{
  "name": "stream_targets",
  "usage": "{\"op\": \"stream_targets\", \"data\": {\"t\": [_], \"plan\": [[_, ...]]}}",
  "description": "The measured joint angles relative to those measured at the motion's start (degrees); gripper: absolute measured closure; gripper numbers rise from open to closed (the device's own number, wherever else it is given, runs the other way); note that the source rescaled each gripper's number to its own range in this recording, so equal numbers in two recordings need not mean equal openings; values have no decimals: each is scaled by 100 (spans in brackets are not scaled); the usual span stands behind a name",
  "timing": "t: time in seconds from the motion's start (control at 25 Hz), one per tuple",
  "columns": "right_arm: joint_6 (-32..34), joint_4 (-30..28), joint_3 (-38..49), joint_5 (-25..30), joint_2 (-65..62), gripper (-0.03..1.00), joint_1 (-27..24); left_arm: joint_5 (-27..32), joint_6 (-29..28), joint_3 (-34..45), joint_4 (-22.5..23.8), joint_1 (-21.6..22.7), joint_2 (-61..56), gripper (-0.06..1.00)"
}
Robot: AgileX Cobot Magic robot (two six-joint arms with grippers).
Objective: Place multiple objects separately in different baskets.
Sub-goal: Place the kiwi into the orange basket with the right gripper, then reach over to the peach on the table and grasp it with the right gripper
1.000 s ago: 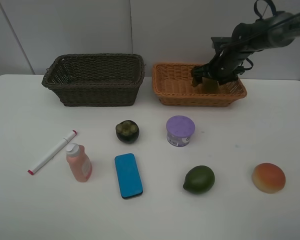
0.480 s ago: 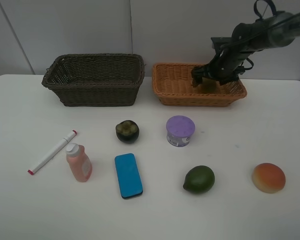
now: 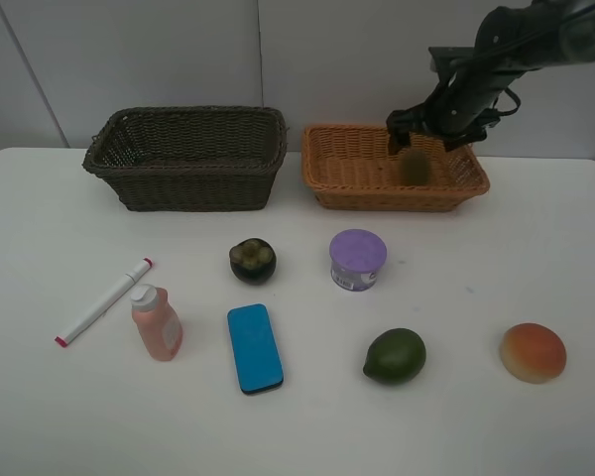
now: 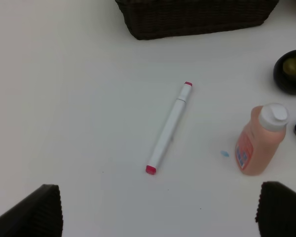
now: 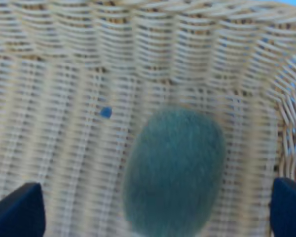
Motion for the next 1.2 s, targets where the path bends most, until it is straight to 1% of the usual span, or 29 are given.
{"op": "stream_targets", "data": {"t": [0.12, 0.4, 0.68, 0.88, 0.96, 1.04, 1.2], "plan": [[0, -12, 0, 445, -153, -3, 0, 0, 0, 0, 0, 0, 0, -6], [0, -149, 0, 1708, -485, -3, 0, 0, 0, 0, 0, 0, 0, -6], [0, -223, 0, 2371, -993, -3, 0, 0, 0, 0, 0, 0, 0, -6], [-4, -472, 0, 2993, -1226, -3, 0, 0, 0, 0, 0, 0, 0, -6], [-4, -494, 14, 3146, -1298, -3, 0, 0, 0, 0, 0, 0, 0, -6], [-4, -494, 164, 3163, -1419, -3, 0, 0, 0, 0, 0, 0, 0, -6], [-4, -499, 862, 2916, -1880, -3, 0, 0, 0, 0, 0, 0, 0, -6]]}}
